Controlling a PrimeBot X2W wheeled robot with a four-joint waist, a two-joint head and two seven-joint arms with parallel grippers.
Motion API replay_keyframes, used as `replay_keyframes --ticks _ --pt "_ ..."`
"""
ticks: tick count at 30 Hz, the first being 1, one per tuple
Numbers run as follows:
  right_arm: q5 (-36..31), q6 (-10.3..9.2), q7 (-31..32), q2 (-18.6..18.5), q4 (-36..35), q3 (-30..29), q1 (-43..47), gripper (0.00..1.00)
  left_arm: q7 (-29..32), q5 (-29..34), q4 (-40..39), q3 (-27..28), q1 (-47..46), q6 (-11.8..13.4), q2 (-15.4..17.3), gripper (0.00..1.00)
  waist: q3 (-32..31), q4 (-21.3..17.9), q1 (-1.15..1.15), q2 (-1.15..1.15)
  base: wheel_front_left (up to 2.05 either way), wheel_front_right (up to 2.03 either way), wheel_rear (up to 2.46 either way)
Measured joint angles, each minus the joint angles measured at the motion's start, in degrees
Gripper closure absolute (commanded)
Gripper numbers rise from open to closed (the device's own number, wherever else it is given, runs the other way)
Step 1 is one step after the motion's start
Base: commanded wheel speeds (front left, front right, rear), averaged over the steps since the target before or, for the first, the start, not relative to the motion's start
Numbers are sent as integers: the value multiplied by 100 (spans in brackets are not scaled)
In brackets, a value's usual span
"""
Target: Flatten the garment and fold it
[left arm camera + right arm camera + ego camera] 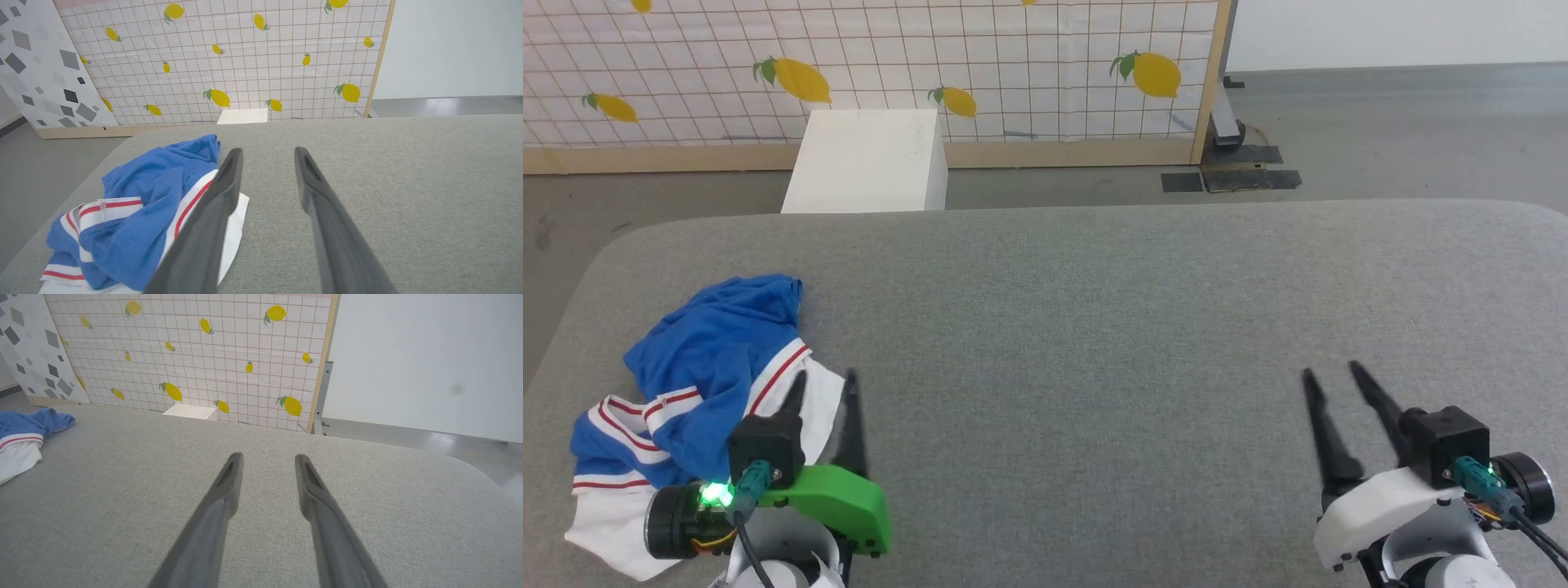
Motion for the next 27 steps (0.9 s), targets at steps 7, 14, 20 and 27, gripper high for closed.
replay_keyframes --ticks 7,14,20,27 --pt "104 0 -60 -1 74 -41 4 0 -75 -59 48 -70 -2 51 0 0 6 -3 0 0 0 0 0" --pt "174 0 -155 -1 160 -67 6 0 -149 -134 90 -125 -3 108 0 0 21 40 0 0 0 0 0" --pt "265 0 -213 -1 234 -81 6 0 -208 -190 108 -157 -4 163 0 0 40 144 0 0 0 0 0" --pt "322 0 -304 -1 304 -66 6 0 -308 -223 111 -174 -3 248 0 0 63 341 0 0 0 0 0"
